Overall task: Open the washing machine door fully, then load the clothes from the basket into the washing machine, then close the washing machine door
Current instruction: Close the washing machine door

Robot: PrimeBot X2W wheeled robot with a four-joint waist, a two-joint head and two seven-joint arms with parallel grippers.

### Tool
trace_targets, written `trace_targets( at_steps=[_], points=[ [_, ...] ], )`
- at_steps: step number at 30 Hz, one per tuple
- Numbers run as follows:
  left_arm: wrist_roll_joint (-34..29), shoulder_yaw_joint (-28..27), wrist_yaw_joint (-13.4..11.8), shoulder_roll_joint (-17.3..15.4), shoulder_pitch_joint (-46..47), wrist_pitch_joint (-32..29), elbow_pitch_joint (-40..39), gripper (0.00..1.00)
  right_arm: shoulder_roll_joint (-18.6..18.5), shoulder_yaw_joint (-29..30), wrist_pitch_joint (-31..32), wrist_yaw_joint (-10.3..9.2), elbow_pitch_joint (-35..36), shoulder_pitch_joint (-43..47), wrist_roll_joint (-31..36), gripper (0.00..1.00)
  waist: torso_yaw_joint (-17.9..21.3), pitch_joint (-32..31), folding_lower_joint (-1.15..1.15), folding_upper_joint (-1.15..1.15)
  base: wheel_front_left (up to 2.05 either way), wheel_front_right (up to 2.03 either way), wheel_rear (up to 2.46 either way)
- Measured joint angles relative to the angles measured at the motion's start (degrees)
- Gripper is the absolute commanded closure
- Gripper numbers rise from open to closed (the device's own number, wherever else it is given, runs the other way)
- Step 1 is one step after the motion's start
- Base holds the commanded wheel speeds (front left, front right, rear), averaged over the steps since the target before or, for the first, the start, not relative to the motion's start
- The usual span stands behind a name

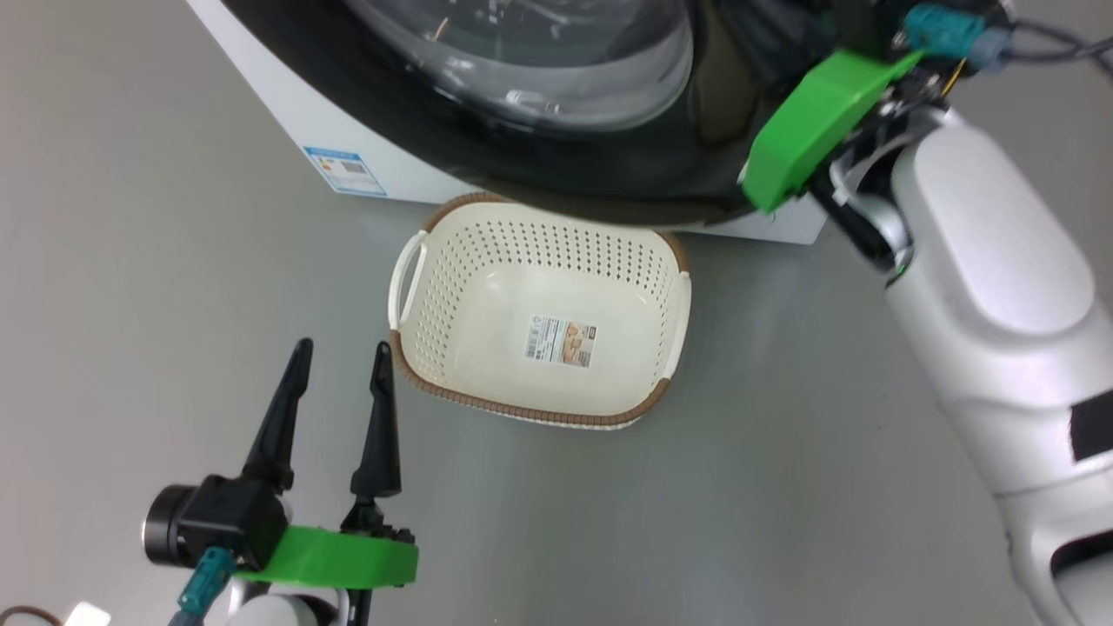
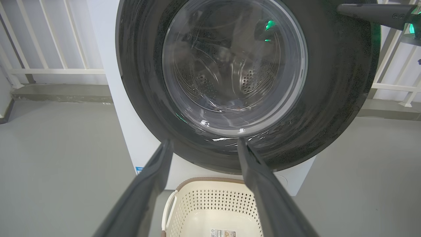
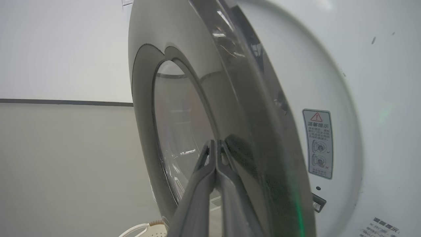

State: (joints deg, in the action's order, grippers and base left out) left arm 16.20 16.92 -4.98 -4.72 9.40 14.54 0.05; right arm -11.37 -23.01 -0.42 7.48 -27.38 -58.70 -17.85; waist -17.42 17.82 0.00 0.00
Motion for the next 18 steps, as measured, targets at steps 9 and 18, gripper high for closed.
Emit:
trace_targets(
  at_steps=[9,18],
  points=[
    [-0.6,0.1,1.2,1.4,2.3,0.0,-0.6,0.0,-2.1,0.4,-3.6,0.0,-10.1,-10.6,0.0,1.0,-1.3,3.9,0.0,0.0,0.0,0.0,0.0],
    [-0.9,0.3,1.7,2.3,4.1,0.0,-0.6,0.0,-3.0,-0.3,-8.2,0.2,-19.5,-18.3,0.1,1.0,-3.1,6.5,0.0,0.0,0.0,0.0,0.0]
  ],
)
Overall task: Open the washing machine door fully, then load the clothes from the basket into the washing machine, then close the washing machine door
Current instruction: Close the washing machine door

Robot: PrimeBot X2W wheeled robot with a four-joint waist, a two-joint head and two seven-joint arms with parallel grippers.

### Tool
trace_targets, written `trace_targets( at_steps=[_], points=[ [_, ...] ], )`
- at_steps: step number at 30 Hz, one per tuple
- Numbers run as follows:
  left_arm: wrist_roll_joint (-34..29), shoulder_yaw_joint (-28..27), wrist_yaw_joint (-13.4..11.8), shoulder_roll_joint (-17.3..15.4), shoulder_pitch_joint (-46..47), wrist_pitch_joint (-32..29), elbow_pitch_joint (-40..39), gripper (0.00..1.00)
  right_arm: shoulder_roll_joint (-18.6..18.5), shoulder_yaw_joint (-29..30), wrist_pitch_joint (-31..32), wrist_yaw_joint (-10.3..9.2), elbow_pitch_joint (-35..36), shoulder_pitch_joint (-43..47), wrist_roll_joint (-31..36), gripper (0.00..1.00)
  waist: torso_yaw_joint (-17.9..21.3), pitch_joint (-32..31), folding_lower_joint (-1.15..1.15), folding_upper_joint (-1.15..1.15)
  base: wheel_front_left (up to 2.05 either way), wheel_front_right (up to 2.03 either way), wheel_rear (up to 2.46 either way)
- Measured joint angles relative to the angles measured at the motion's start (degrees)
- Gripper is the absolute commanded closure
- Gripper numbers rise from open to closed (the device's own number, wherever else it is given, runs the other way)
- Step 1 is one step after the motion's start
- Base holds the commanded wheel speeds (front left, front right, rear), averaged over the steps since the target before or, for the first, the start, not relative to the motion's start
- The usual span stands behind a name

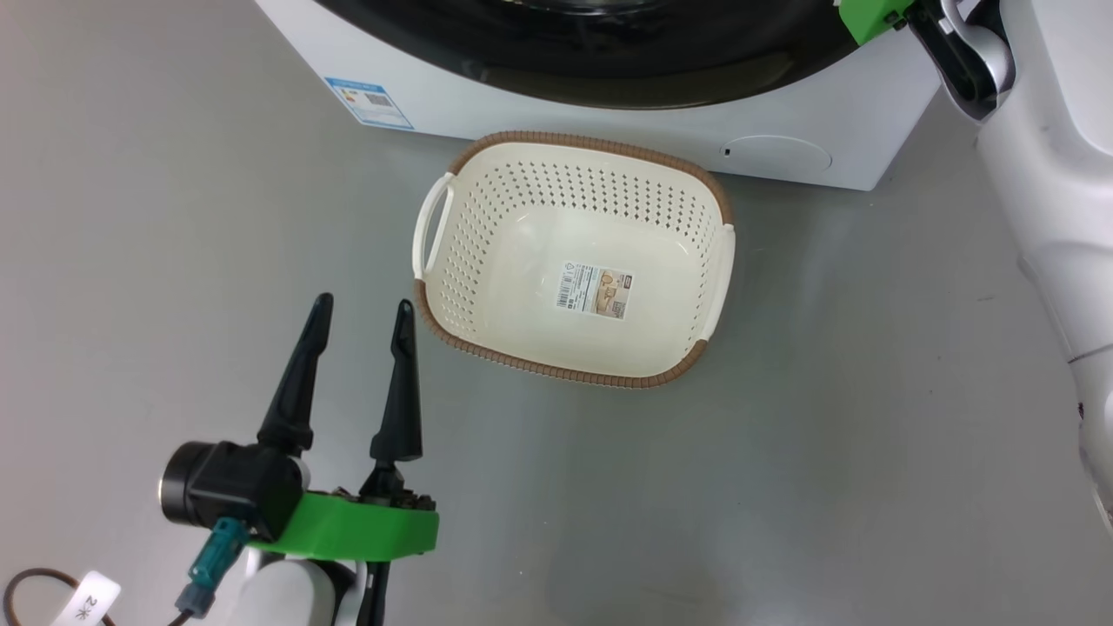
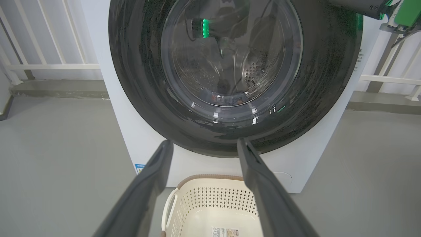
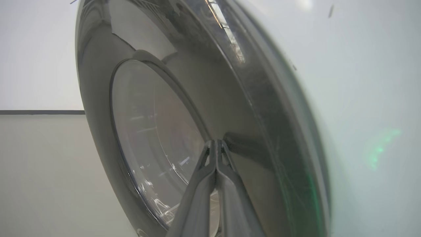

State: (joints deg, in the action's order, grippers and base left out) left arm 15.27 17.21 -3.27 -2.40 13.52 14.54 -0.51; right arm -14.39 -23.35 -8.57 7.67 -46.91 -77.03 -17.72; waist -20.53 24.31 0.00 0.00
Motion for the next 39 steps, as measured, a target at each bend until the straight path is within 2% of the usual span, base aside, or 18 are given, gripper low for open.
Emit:
trace_targets(
  at_steps=[9,16,24,30,31,32,33,34,39],
  points=[
    [0.0,0.0,0.1,0.4,0.0,0.0,0.3,0.0,2.1,0.1,-2.8,0.23,-7.3,-3.0,0.4,1.0,-0.1,0.1,0.0,0.0,0.0,0.0,0.0],
    [-0.1,-0.4,0.1,0.4,0.0,0.0,0.9,0.0,2.3,-2.4,-3.9,0.14,-7.9,-1.8,-1.1,1.0,0.5,-1.1,0.0,0.0,0.0,0.0,0.0],
    [-0.9,-1.1,0.5,0.5,-0.1,0.0,2.1,0.0,1.8,-5.7,-5.2,0.14,-1.6,7.7,-5.6,1.0,2.3,-3.2,0.0,0.0,0.0,0.0,0.0],
    [-1.6,-1.9,0.8,0.4,-1.8,0.0,2.8,0.0,-0.7,-2.0,-5.7,0.13,6.8,17.6,-7.6,1.0,3.8,-5.9,0.0,0.0,0.0,0.0,0.0],
    [-1.6,-2.1,1.0,0.3,-2.2,0.0,2.9,0.0,-0.9,-0.8,-5.7,0.13,8.4,19.7,-7.6,0.83,4.1,-6.4,0.01,0.0,0.0,0.0,0.0],
    [-1.6,-2.2,1.1,0.2,-2.6,0.0,2.9,0.0,-1.0,0.4,-5.7,0.13,10.2,21.9,-7.6,0.6,4.4,-7.0,0.0,0.0,0.0,0.0,0.0],
    [-1.6,-2.3,1.1,0.1,-2.9,0.0,3.0,0.0,-1.0,1.6,-5.7,0.13,11.9,24.0,-7.5,0.33,4.7,-7.5,0.0,0.0,0.0,0.0,0.0],
    [-1.6,-2.3,1.1,0.0,-3.0,0.0,3.1,0.0,-1.0,2.8,-5.7,0.13,13.6,26.1,-7.0,0.0,5.0,-8.0,0.0,0.0,0.0,0.0,0.0],
    [-1.6,-2.3,1.5,-0.9,-3.9,0.0,3.5,0.0,-0.3,8.0,-5.7,0.13,19.2,36.2,-4.1,0.0,6.7,-10.5,0.0,0.0,0.0,0.0,0.0]
  ],
)
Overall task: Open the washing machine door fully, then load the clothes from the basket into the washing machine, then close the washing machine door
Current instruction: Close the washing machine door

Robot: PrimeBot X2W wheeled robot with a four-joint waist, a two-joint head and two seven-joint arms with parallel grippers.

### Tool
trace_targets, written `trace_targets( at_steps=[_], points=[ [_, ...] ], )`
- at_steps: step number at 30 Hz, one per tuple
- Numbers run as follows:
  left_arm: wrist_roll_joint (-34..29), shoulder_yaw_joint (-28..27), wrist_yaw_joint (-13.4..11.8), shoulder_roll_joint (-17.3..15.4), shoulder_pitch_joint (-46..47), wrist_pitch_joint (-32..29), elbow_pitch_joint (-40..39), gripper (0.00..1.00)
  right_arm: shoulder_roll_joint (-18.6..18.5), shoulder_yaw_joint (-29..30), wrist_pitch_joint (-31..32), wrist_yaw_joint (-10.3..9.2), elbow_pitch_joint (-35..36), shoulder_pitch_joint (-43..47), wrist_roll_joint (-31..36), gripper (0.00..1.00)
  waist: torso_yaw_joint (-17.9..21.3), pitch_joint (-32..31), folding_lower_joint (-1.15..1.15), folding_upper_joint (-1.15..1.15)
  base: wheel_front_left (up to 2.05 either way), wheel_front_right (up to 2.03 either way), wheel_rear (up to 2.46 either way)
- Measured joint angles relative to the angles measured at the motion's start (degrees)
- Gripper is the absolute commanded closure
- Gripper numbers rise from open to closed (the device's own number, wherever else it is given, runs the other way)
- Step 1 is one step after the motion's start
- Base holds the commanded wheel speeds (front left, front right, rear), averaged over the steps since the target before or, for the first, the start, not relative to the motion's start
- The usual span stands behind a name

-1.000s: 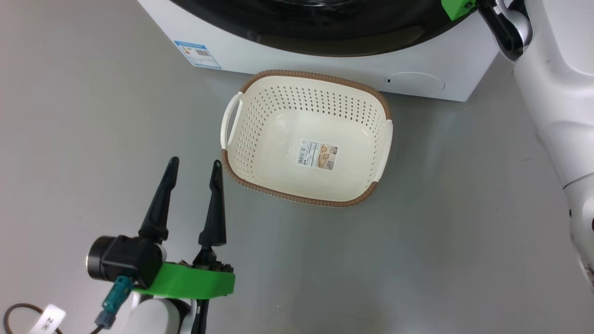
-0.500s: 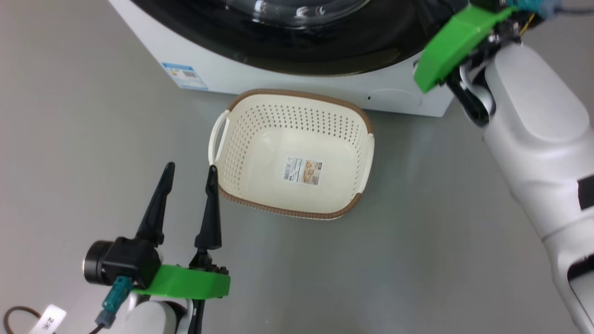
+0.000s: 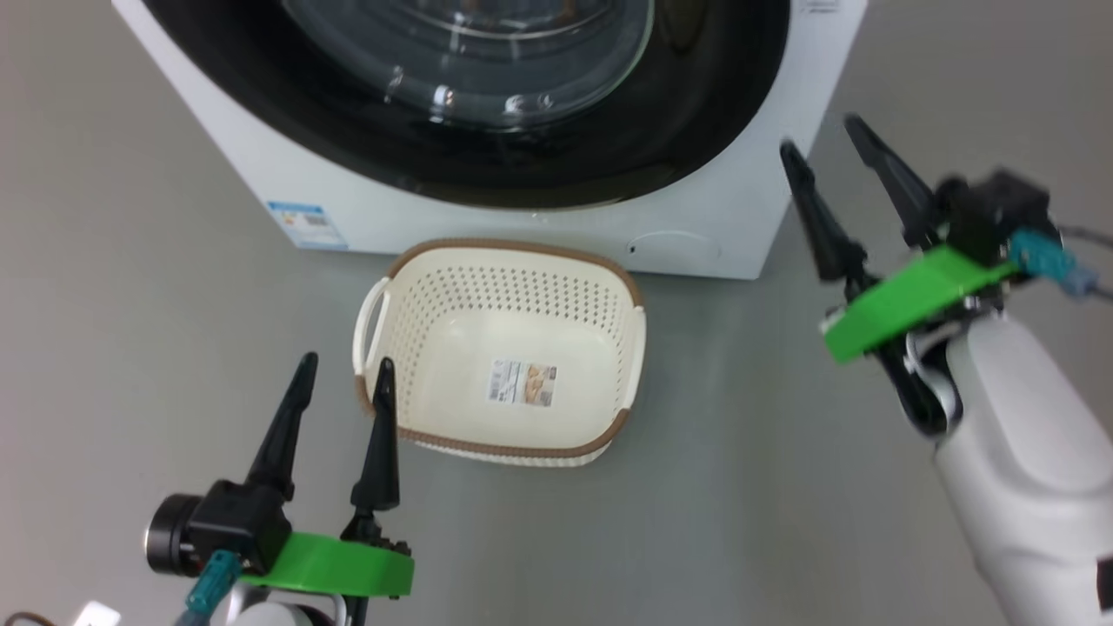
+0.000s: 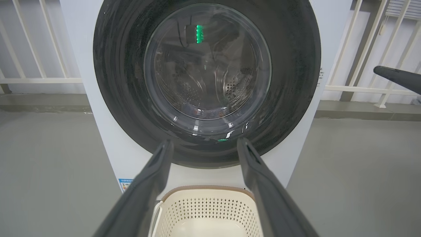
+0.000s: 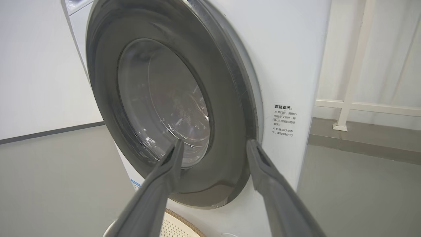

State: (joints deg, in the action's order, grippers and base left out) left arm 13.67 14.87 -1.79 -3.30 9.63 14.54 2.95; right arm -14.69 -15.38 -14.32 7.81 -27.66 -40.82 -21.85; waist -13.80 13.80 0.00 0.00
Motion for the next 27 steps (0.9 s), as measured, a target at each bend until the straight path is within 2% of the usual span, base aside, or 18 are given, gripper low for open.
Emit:
trace_targets(
  at_steps=[14,27],
  points=[
    [0.2,0.2,0.0,-2.0,-3.1,-1.4,1.0,0.0,5.7,14.3,3.9,-0.15,14.2,24.2,8.1,0.0,4.1,-6.9,0.0,0.0,0.0,0.0,0.0],
    [1.6,0.2,0.0,-3.2,-7.3,-3.2,0.1,0.0,10.9,19.1,8.7,-0.15,27.6,40.4,11.2,0.0,6.8,-11.5,0.0,0.0,0.0,0.0,0.0]
  ],
)
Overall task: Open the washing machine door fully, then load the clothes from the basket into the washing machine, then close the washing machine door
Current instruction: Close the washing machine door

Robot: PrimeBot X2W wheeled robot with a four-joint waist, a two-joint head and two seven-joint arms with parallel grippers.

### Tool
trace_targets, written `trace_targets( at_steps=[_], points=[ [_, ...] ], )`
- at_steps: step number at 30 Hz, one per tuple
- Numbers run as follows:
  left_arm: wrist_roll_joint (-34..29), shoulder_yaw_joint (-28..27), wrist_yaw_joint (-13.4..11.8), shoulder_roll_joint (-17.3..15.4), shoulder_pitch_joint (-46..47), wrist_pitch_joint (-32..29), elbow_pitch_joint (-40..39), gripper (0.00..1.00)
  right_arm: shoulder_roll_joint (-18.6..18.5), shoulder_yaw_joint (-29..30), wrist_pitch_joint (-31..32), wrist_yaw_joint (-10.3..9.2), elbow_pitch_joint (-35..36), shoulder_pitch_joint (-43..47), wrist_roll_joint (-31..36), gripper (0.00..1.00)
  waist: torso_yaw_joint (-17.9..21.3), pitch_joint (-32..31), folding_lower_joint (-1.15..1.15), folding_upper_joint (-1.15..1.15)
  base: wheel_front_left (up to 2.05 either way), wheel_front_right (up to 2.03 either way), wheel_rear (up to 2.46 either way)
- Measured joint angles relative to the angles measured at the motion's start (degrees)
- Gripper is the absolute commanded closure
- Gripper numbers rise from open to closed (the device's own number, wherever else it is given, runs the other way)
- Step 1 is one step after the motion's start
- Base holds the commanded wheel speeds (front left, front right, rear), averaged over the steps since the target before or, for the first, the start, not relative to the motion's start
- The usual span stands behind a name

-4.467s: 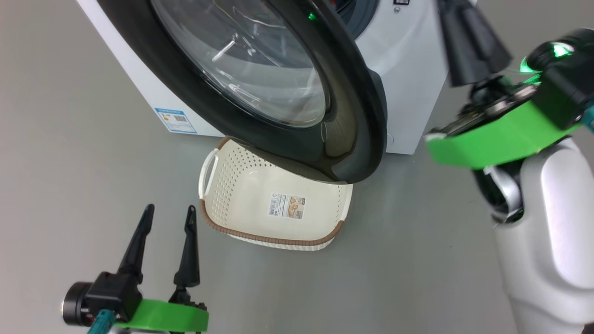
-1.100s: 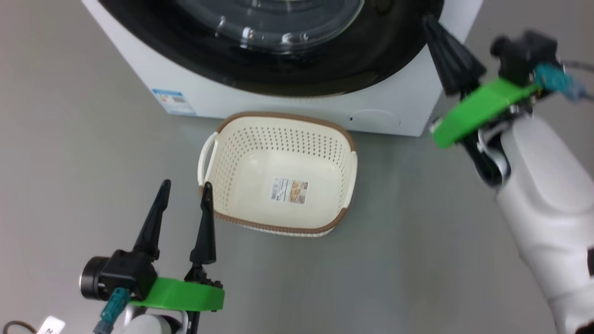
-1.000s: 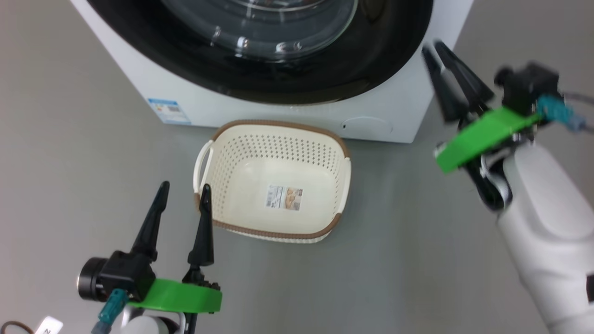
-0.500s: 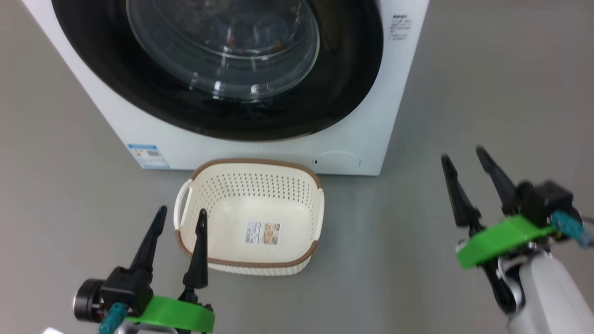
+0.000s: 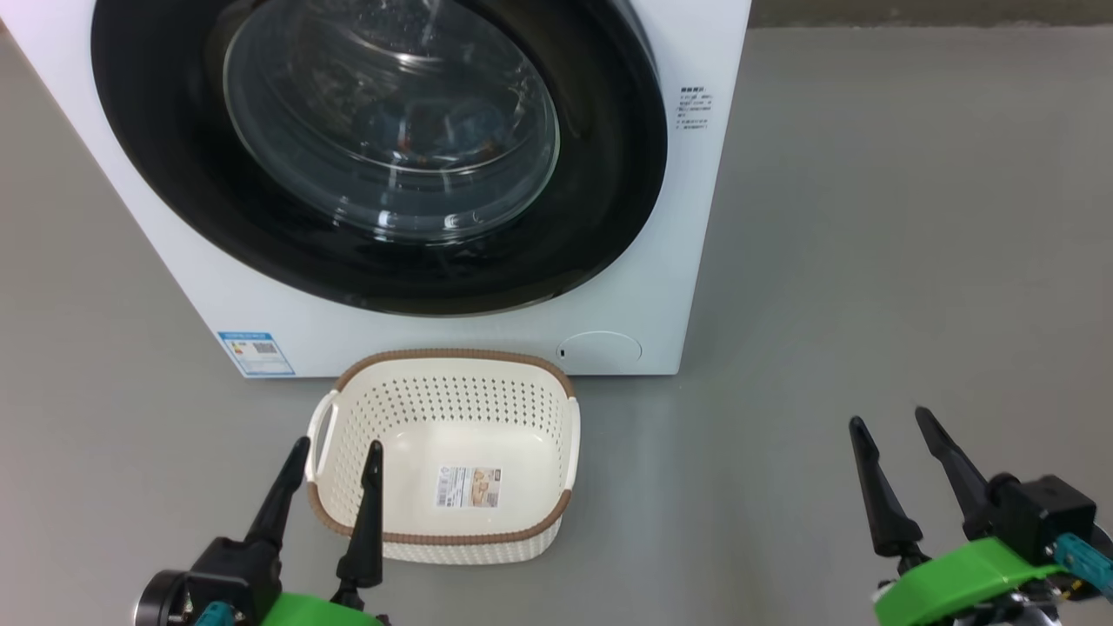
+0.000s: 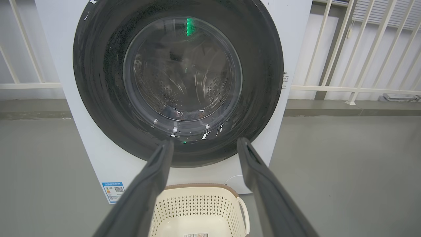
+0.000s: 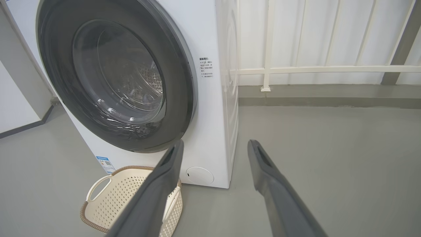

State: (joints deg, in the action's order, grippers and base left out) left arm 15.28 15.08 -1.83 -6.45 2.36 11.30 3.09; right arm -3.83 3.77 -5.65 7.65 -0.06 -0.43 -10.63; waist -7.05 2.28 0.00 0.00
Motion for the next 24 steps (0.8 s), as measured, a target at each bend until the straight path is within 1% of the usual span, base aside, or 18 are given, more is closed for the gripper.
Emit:
trace_targets(
  at_steps=[6,11,24],
  points=[
    [0.5,0.0,-0.2,-0.5,-1.2,-0.6,-0.5,0.0,0.8,1.1,2.0,-0.01,5.2,4.7,0.5,0.0,0.2,-1.3,0.0,0.0,0.0,0.0,0.0],
    [0.5,0.0,-0.5,-0.7,-1.3,-0.7,-0.9,0.0,1.2,1.3,3.6,-0.01,7.8,7.3,1.4,0.0,0.3,-1.8,0.0,0.0,0.0,0.0,0.0],
    [0.6,0.1,-1.0,-1.0,-1.8,-1.1,-1.2,0.0,1.4,2.3,4.2,-0.01,9.1,8.7,0.9,0.0,0.9,-1.6,0.0,0.0,0.0,0.0,0.0]
  ],
)
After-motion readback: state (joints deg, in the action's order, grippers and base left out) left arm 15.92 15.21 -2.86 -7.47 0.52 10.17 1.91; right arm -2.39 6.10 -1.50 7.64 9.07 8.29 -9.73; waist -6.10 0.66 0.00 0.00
